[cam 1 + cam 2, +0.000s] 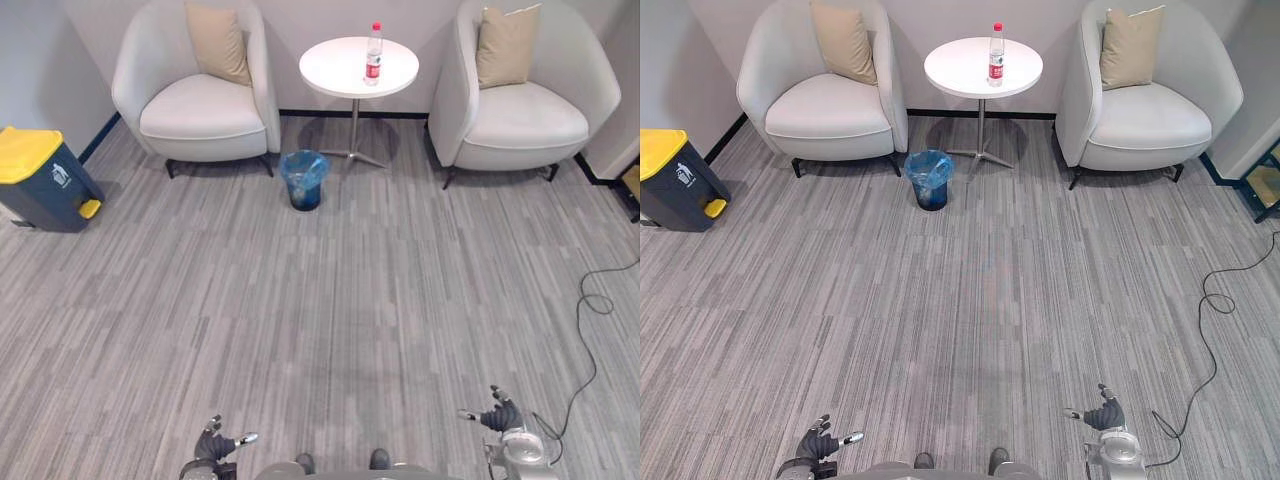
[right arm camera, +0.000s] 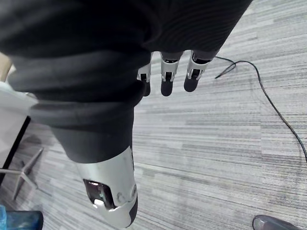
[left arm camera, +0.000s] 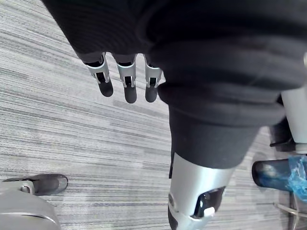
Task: Gather rubbish on tea table into small bin, then transfer packed bag to large trash can.
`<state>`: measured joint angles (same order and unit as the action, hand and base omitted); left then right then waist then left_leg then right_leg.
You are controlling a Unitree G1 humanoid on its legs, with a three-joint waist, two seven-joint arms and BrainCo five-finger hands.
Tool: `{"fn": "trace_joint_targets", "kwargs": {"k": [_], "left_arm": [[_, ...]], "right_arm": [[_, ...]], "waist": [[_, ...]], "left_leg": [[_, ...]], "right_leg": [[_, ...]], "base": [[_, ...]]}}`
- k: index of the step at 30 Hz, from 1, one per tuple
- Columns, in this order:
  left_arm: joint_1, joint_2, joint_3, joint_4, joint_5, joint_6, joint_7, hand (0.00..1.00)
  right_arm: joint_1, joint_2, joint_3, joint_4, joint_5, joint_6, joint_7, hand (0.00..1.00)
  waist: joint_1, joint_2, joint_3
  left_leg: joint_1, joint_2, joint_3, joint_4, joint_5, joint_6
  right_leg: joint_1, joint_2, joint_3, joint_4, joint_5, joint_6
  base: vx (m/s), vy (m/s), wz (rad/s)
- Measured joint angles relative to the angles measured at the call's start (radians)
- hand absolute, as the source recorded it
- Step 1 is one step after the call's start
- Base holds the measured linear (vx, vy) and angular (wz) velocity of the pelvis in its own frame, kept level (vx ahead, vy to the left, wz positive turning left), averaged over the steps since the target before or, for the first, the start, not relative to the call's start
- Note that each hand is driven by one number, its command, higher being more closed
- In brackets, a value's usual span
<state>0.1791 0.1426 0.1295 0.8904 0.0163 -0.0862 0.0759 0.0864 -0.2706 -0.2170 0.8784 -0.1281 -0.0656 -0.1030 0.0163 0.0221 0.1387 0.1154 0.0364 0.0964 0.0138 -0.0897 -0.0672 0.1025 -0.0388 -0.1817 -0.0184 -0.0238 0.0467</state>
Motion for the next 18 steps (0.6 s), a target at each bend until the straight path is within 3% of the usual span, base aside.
{"fn": "trace_joint_targets", "kwargs": {"k": [18], "left_arm": [[-0.001, 0.027, -0.009, -0.011, -0.003, 0.000, -0.009, 0.00]], "right_arm": [[-0.019, -0.007, -0.016, 0.002, 0.089, 0.001, -0.006, 0.00]], "waist": [[0.000, 0.010, 0.006]], "left_leg": [[-0.016, 0.007, 0.055, 0.000, -0.004, 0.007]], "right_leg": [[-0.042, 0.009, 0.044, -0.001, 0.008, -0.012]], "base": [[-0.03, -0.009, -0.08]]}}
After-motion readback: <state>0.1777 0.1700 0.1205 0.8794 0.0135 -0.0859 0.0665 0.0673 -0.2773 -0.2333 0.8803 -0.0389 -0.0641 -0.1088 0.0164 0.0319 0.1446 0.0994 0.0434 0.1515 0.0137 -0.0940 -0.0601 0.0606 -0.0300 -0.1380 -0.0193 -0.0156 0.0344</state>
